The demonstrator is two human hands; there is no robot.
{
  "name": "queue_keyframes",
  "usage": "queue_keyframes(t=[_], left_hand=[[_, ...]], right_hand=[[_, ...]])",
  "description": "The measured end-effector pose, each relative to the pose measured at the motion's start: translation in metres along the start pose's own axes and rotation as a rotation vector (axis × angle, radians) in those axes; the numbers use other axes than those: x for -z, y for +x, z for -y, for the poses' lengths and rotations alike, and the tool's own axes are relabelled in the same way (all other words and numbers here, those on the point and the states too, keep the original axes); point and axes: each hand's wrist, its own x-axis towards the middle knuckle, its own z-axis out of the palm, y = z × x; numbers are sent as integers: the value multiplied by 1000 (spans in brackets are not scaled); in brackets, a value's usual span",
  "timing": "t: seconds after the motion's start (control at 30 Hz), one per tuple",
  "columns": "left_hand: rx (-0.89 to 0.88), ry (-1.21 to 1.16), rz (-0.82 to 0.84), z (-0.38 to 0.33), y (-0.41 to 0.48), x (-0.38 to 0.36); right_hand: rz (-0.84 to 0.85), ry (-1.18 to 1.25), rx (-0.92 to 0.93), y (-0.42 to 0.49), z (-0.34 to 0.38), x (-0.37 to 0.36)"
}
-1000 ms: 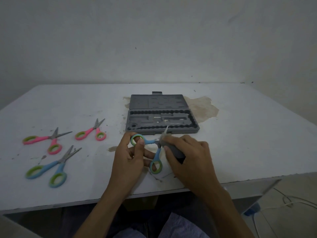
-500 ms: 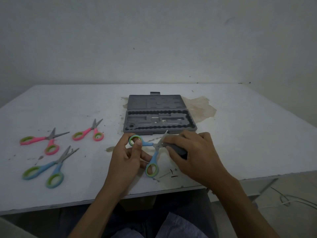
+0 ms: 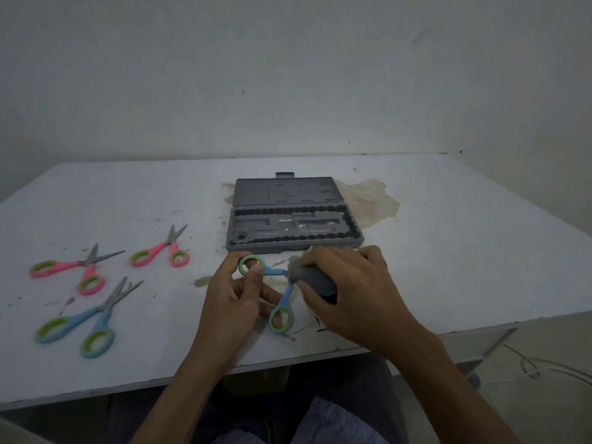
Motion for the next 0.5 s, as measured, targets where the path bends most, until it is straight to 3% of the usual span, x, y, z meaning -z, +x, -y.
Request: queue_keyframes(t=[0.17,0.3,0.5], left_hand=[[0,23,-7,0,1,0],[-9,21,-12,2,0,1],[19,24,-50,-2,0,-1]], right_hand=[[-107,8,-115,-1,-4,-1],[-24,35,-13,-9,14,-12],[22,27,-110,-31,0,-24]])
